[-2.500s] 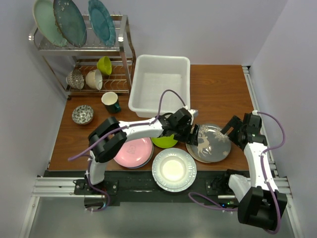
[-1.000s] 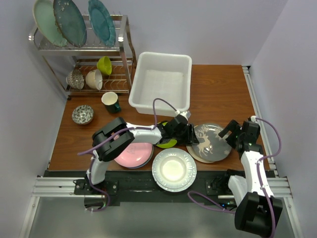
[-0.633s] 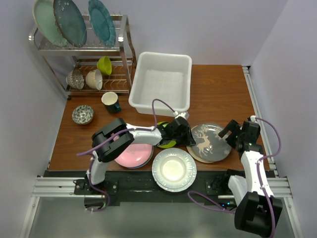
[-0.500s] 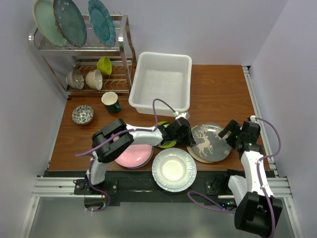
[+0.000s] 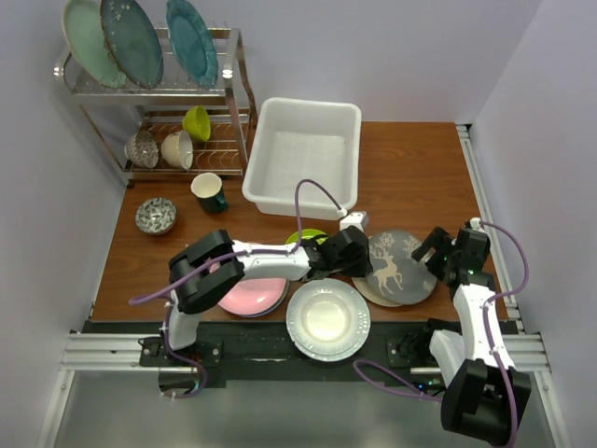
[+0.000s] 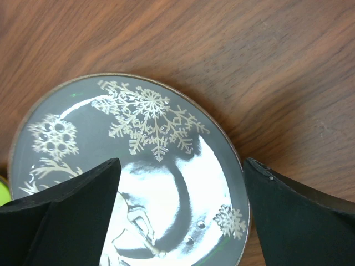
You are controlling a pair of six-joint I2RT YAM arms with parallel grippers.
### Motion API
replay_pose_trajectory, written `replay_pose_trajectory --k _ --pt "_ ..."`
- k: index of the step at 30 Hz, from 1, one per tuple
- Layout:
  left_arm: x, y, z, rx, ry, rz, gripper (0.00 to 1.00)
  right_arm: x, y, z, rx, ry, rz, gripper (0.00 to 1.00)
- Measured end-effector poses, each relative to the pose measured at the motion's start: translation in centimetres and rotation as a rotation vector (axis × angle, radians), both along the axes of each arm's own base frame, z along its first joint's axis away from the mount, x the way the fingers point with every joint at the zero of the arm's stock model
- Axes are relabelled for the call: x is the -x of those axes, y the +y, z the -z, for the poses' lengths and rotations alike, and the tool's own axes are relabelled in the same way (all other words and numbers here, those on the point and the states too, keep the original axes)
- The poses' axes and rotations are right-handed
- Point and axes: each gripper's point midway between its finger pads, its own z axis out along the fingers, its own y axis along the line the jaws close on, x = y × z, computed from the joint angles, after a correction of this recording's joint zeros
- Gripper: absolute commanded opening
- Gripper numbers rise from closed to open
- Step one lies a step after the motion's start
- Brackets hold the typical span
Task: Place the plates into the plastic bin on the countertop
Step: Pick up the plate at the center of the board.
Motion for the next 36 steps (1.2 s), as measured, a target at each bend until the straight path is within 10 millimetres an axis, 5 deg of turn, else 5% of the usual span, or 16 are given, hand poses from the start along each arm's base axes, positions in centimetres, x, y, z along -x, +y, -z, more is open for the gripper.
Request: replay_pose_trajectory --k 4,7,12,23,36 --pt "0.9 -0.1 0.3 -0.015 -0.044 0.056 0.40 -0.5 0.0 -0.1 -0.003 -0.018 -0.008 0.59" --pt "2.6 -1.8 -0.6 0.046 -0.063 0.124 0.40 -0.7 2.8 -0.6 -0.108 -0.046 -0.104 0.55" --pt "4.5 -4.0 -2.5 0.140 -0.092 0.188 0.41 -0.4 4.3 -0.5 -0.181 -0.047 -0.141 0.45" --pt "4.1 -3.7 -2.3 0.143 -0.049 0.120 0.49 -0.6 5.0 -0.1 -0.227 -0.042 -0.157 0.43" --pt "3.9 -3.0 -0.3 0.208 0.128 -0.060 0.47 -0.2 5.8 0.8 -0.270 -0.014 -0.181 0.42"
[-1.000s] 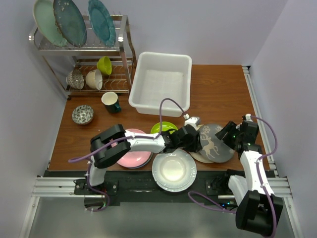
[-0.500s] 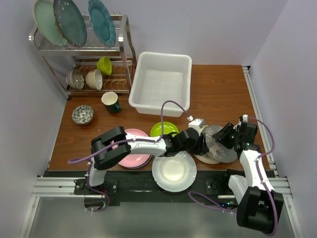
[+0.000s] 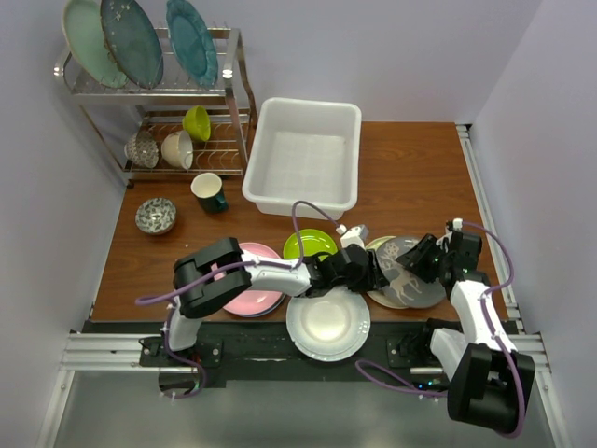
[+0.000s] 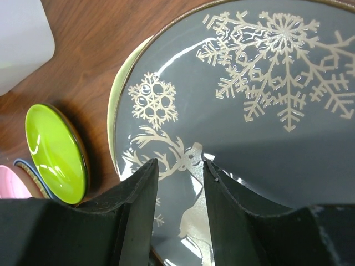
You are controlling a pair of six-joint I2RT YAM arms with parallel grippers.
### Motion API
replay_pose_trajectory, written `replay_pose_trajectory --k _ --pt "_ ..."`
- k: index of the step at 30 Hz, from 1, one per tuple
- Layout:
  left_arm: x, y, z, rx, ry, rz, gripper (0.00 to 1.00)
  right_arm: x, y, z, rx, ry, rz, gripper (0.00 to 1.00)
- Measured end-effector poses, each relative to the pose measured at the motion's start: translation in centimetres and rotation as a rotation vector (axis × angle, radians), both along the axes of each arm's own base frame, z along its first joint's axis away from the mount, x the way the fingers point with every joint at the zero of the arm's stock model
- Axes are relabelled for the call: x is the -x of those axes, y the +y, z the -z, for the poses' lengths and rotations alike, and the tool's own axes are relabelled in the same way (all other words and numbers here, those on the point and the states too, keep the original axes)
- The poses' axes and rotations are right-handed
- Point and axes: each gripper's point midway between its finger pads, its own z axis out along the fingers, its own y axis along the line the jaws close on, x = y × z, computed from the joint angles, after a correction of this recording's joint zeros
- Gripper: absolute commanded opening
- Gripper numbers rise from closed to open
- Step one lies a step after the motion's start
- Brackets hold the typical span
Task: Place the plates into the plastic bin on the countertop
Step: Pick up the plate at the center of the board.
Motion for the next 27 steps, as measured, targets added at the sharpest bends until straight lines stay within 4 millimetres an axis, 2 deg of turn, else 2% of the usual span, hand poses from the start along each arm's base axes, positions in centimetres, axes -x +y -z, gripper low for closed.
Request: replay_pose_trajectory --k 12,16,18,20,22,23,25,27 --pt "-0.1 -1.0 0.5 0.124 0.117 -0.095 0.46 0.1 0.3 0.4 -0.016 0.020 -0.012 0.42" --pt "-0.2 -1.4 0.6 0.156 0.151 -0.113 0.46 0.3 0.1 -0.4 0.011 0.010 -0.024 0.45" --pt "-0.2 -1.4 0.6 0.161 0.158 -0.119 0.46 -0.2 -0.5 -1.9 0.049 -0.032 -0.011 0.52" --pt "-0.3 -1.4 0.6 0.164 0.165 -0.126 0.46 -1.1 -1.7 -4.2 0.109 -0.097 0.027 0.62" --pt "-0.4 -1.4 0.6 0.164 0.166 -0.129 0.46 -1.8 -2.6 -5.9 0.149 -0.133 0.061 0.65" --pt "-0.4 -1.4 0.6 0.163 0.167 -0.130 0.46 -2.2 -3.1 -6.5 0.172 -0.145 0.080 0.71" --pt "-0.5 -1.3 0.7 0.162 0.167 -0.132 0.46 -2.7 -4.1 -7.0 0.207 -0.144 0.115 0.75" --pt "-0.6 -1.3 0.7 0.161 0.169 -0.136 0.46 -2.8 -5.1 -6.5 0.243 -0.115 0.154 0.79"
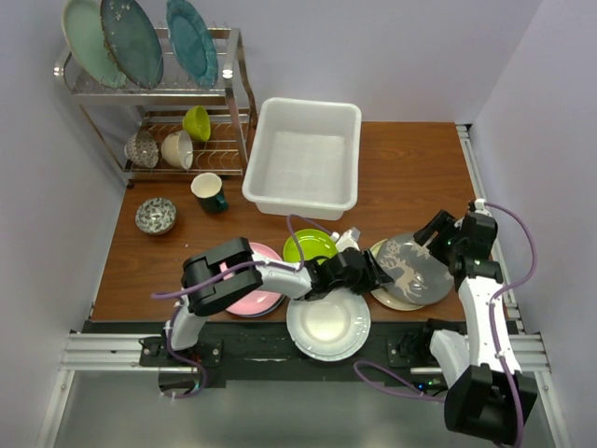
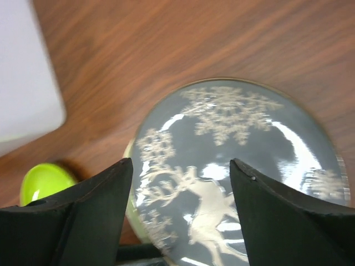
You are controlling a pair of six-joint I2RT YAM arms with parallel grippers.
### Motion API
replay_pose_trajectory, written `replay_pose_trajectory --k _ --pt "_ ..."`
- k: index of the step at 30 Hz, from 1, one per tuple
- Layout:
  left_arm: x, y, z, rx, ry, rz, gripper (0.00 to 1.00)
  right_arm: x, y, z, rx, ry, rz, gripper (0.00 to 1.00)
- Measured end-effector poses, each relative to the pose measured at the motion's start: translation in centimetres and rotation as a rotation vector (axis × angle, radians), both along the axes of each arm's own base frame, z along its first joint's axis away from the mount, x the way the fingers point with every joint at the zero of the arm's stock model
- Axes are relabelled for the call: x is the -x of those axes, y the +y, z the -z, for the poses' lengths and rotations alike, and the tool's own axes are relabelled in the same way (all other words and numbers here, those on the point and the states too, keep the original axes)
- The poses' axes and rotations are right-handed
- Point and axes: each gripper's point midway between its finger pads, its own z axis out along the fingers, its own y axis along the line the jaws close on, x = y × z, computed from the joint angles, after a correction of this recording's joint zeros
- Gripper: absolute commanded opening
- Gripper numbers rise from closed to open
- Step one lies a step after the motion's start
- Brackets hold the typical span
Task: Place the plates into the plastic bin on the countertop
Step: Pick up the plate at the center of the board.
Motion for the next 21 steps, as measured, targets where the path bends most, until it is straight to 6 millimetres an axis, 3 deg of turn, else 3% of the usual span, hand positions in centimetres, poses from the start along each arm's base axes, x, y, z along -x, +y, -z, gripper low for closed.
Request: replay_pose_trajectory --k 5,8,11,14,21 --pt "-0.8 0.3 0.1 -0.004 0.003 -0.017 0.46 0.2 -2.3 2.5 0.063 0.109 0.104 0.83" --pt "-1.3 0.6 0.1 -0.007 0.002 -0.029 0.46 0.3 -3.5 4.4 0.095 0.197 0.145 0.92" --pt "-1.9 0.9 0.3 -0.016 0.003 -0.044 0.46 0.8 -4.7 5.7 0.146 0.264 0.186 0.93" --pt "-2.5 1.3 0.7 -0.032 0.004 -0.062 0.46 0.9 -5.6 5.5 0.187 0.264 0.212 0.98" --pt "-3.2 2.2 1.5 -0.067 0.016 -0.083 0.46 0.6 -6.7 4.9 0.235 0.235 0.247 0.99"
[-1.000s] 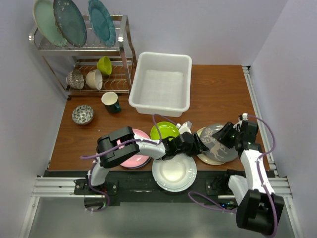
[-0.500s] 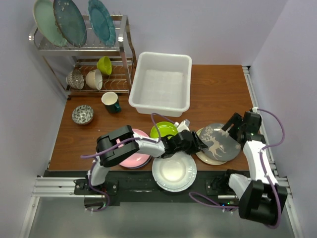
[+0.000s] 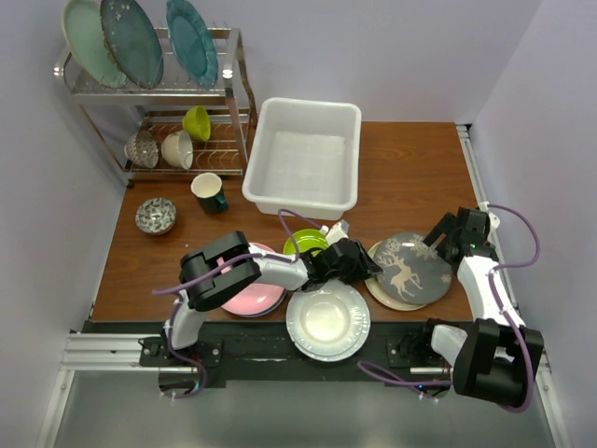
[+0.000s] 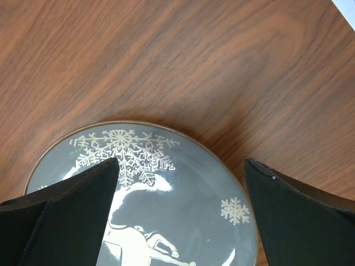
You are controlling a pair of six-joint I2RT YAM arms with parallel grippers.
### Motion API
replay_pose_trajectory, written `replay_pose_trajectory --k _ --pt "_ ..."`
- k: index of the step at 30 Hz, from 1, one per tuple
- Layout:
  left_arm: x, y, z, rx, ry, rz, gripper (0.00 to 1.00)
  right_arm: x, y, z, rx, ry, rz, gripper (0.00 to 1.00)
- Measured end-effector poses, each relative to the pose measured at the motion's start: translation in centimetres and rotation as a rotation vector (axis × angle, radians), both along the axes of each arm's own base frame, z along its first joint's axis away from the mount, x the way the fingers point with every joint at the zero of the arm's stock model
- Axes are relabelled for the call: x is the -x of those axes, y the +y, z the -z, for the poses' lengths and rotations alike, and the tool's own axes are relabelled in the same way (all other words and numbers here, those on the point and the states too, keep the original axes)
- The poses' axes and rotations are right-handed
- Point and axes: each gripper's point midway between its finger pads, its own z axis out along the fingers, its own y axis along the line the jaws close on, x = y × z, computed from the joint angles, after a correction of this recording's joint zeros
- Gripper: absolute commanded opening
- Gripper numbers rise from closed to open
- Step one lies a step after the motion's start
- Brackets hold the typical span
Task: Place the plates into the plastic bin on the countertop
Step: Pick up the plate at the center of the board.
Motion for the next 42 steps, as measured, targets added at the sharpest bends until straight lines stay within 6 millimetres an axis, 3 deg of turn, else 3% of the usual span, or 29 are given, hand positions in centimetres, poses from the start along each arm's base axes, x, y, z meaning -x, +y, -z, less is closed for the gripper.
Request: replay_pose_trajectory --k 7,14,18,24,30,35,42 --pt "-0.3 -0.2 0.0 -0.013 -0.004 0.007 0.46 -0.2 -0.3 0.1 0.009 -0.009 0.010 0.99" --pt "-1.2 -1.7 -0.1 -0.035 -0.017 0.023 0.47 -0.2 0.7 2.8 -0.050 0.037 -0.009 0.97" --pt "-1.6 -2.2 -0.2 -0.065 -0.030 0.039 0.46 -0.5 1.2 3.3 -0.087 0.027 -0.026 0.97" --pt "-1.9 -2.2 0.0 -0.073 -0.047 0.050 0.33 -1.2 1.3 2.9 -0.100 -0.007 -0.039 0.96" --pt "-2.0 -1.9 0.5 -0.046 -0.072 0.067 0.00 -1.4 1.3 2.8 -0.099 -0.014 -0.051 0.96" --pt "-2.6 -2.6 -0.8 0.019 -0.102 0.069 0.00 -1.5 0.7 3.0 -0.086 -0.014 -0.044 0.97" --pt "-2.5 -2.1 -0.7 0.012 -0.105 0.062 0.00 -1.5 1.3 3.0 -0.104 -0.018 -0.088 0.99"
